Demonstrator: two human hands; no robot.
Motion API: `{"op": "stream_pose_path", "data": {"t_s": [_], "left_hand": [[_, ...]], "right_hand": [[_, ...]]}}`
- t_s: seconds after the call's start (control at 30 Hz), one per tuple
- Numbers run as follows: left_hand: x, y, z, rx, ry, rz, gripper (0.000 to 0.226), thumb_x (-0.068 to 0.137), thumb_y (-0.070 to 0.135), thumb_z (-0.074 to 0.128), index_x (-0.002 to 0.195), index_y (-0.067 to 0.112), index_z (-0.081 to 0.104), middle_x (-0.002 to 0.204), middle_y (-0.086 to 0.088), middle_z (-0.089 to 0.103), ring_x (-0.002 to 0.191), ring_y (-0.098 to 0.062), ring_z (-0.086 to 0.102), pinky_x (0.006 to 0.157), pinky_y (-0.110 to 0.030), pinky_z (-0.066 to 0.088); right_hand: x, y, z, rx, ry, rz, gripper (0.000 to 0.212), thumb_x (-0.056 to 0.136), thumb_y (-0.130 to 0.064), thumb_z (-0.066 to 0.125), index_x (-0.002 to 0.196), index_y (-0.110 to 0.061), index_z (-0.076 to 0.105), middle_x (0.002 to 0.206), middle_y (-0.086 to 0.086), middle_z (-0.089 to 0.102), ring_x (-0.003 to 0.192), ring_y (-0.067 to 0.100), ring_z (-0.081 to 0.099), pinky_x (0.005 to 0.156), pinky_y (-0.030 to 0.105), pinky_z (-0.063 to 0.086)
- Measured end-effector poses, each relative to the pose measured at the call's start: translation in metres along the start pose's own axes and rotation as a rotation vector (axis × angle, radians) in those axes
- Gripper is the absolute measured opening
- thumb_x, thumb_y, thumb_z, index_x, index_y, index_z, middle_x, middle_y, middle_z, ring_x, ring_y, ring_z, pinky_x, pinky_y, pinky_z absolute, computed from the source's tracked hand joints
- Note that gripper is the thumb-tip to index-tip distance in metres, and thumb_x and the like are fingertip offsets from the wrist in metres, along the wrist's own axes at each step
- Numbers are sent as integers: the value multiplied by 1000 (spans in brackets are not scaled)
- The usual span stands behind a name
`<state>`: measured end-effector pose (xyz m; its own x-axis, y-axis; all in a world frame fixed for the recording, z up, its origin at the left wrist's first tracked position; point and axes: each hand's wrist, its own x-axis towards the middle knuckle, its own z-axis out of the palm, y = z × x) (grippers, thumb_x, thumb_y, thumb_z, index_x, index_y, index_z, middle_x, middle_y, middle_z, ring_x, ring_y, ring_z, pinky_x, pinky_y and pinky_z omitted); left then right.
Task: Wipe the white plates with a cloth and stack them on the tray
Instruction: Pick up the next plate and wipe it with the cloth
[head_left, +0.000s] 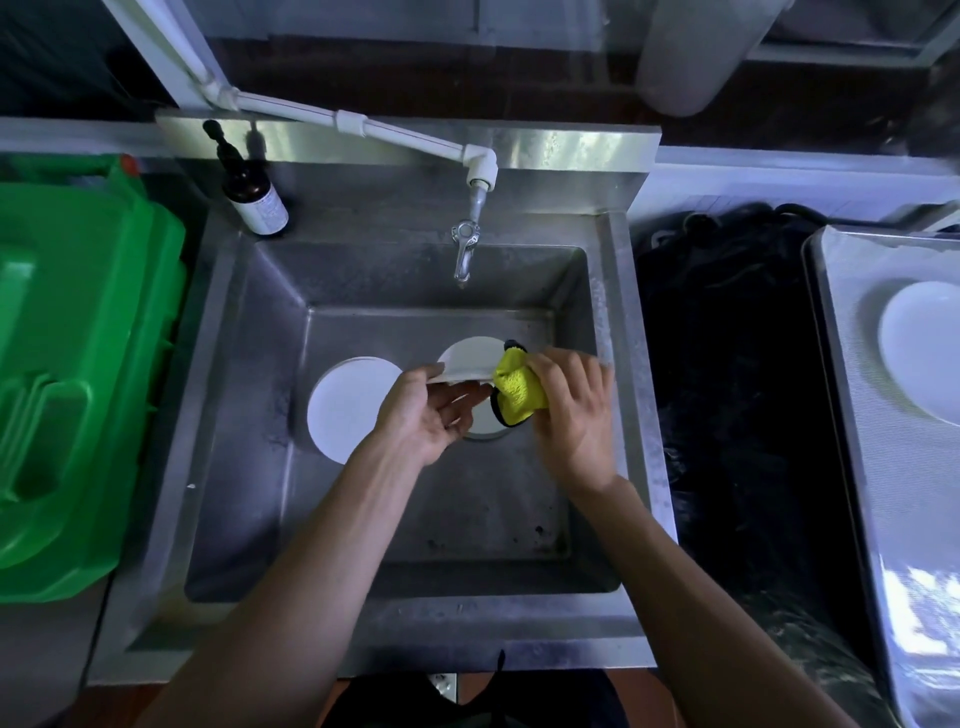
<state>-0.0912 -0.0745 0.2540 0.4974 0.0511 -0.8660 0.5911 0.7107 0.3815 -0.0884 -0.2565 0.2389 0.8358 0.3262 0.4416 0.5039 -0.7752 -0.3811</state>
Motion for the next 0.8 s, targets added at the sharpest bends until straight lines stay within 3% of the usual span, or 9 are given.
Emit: {"op": "stream_pose_path", "data": {"t_s": [0.13,0.33,0.5,0.67,0.8], "left_hand": [[2,0,-2,-162,-13,28,24,99,5,51,122,-3,54,106,-27,72,84,-35,76,59,-41,61],[8,-7,-4,-170,29,138,37,100,-3,52,138,-2,50,133,-23,62,119,-36,63,74,-49,57],[7,-10,-11,-166,-18,162,35,101,3,54,136,5,55,126,-16,69,107,-29,69,77,-45,60],[10,-10,-14,-142,-72,172,29,101,5,56,130,6,59,116,-14,74,105,-29,71,75,-43,63],[10,-10,-13,-109,-92,194,35,100,7,56,136,6,56,126,-17,69,103,-29,71,78,-44,63]], "right_hand": [[-12,11,3,45,-77,-31,39,89,-7,52,128,-13,53,121,9,60,103,32,54,92,45,41],[-27,19,5,121,-323,32,51,91,-17,48,142,-19,42,134,3,50,116,29,50,101,45,39],[-18,10,4,387,-307,349,53,89,-13,60,136,-29,40,132,-13,43,117,10,43,98,40,43],[0,7,4,447,-319,353,52,89,-10,65,138,-20,51,142,-5,47,128,20,48,106,44,44],[7,0,8,449,-313,342,49,90,-14,66,137,-24,53,142,-6,52,128,18,49,106,45,43]]}}
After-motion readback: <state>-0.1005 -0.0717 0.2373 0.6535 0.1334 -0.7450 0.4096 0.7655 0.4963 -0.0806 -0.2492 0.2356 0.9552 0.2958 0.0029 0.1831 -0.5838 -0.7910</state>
